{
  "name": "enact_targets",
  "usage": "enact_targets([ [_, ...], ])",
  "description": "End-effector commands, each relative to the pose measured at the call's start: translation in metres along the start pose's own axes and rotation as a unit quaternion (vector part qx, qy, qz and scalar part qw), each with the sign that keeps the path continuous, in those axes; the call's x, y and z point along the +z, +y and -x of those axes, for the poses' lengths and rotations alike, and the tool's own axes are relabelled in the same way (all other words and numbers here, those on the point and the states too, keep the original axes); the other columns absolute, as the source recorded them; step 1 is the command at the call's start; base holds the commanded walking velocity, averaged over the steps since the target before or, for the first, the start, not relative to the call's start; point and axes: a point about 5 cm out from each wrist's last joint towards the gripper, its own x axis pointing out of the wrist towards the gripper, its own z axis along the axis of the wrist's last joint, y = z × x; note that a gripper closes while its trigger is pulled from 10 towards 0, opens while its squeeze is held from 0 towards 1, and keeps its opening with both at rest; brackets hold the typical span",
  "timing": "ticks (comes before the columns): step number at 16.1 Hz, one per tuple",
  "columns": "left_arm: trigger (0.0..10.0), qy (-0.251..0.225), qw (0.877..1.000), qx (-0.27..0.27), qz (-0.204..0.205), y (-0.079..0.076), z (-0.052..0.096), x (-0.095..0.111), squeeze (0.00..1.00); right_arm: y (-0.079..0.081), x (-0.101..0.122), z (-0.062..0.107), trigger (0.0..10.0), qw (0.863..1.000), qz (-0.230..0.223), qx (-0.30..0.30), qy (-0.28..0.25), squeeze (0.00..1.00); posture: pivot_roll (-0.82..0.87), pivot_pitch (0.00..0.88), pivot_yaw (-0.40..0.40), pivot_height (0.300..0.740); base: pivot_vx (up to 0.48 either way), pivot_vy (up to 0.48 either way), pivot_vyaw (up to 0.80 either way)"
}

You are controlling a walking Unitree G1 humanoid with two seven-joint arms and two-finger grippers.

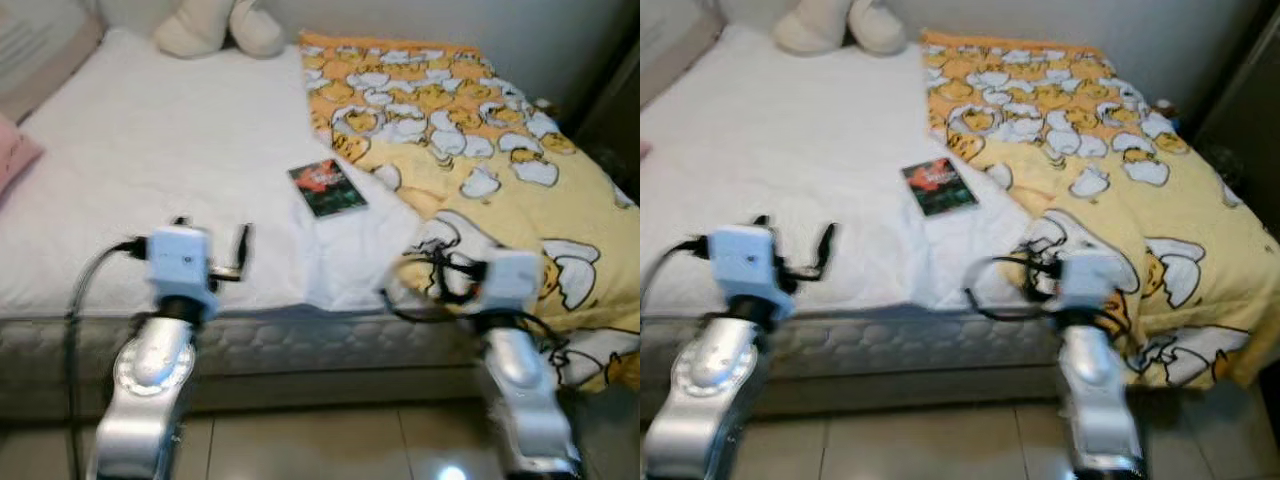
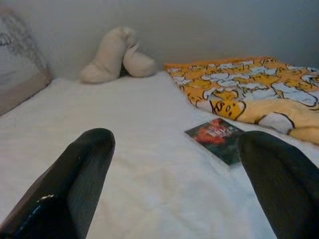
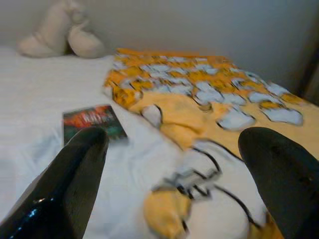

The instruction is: Clean up the room

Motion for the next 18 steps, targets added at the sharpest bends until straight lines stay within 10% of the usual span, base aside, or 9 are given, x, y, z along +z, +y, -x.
enact_targets([
  [1, 10.0, -0.007, 1.0, -0.019, 0.0, -0.008, -0.005, 0.003, 0.0, -0.011, -0.002, 0.001, 10.0, 1.0, 0.009, -0.018, 0.001, 0.0, 0.03, 0.0, -0.031, 0.727, 0.48, 0.0, 0.0],
  [13, 10.0, -0.006, 1.0, -0.024, 0.008, -0.012, -0.005, 0.003, 0.0, 0.002, -0.003, -0.004, 10.0, 1.0, 0.0, -0.006, -0.003, 0.0, 0.04, 0.0, -0.013, 0.727, 0.48, 0.0, 0.0],
  [18, 10.0, 0.015, 1.0, -0.002, 0.016, -0.009, -0.001, -0.002, 0.0, -0.004, 0.004, -0.041, 10.0, 1.0, -0.015, -0.011, 0.004, 0.0, 0.05, 0.0, -0.001, 0.727, 0.164, 0.0, 0.0],
])
